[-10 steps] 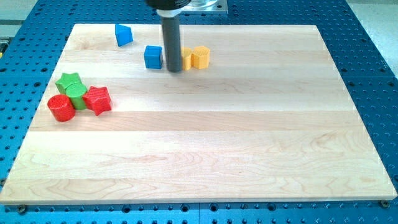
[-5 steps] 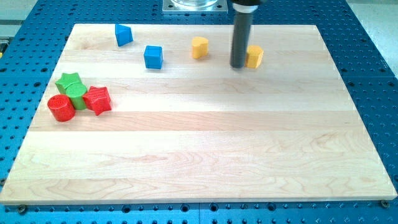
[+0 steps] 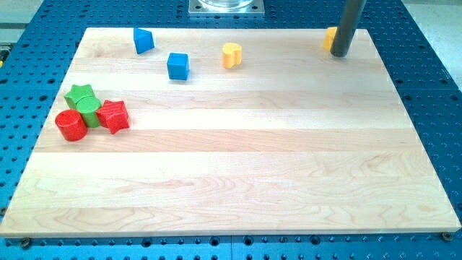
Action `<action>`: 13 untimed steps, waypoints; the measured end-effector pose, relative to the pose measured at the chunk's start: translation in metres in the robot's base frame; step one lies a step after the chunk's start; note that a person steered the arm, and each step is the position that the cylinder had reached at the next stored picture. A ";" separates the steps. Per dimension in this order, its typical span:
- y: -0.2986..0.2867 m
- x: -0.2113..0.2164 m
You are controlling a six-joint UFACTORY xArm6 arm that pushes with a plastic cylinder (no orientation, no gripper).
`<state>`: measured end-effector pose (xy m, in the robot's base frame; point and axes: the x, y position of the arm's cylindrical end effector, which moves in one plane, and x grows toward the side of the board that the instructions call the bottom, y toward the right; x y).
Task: Move the yellow blocks to the top right
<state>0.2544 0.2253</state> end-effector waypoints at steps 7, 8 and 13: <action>-0.265 0.023; -0.230 0.007; -0.123 -0.028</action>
<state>0.2265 0.1028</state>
